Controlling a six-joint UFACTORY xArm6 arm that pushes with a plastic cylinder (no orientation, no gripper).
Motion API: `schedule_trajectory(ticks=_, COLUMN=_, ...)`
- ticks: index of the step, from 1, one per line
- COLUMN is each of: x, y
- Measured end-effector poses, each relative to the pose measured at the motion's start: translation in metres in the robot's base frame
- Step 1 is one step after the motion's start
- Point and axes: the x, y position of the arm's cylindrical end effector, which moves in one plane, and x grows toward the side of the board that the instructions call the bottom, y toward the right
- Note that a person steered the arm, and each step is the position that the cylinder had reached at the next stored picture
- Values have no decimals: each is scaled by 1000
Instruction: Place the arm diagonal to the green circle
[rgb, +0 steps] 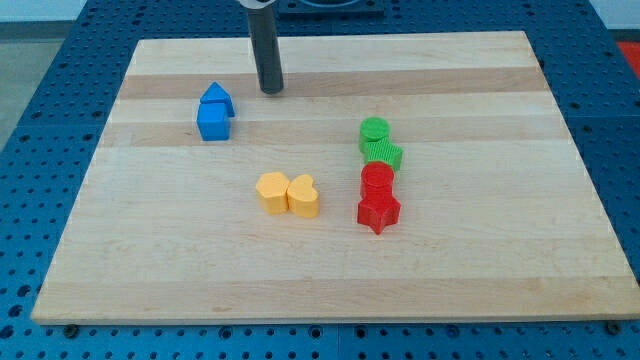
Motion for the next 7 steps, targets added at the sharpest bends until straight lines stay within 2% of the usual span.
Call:
schedule_trajectory(ticks=1, x=0, y=5)
schedule_trajectory(ticks=2, x=0, y=38)
schedule_trajectory(ticks=7, x=12, y=56)
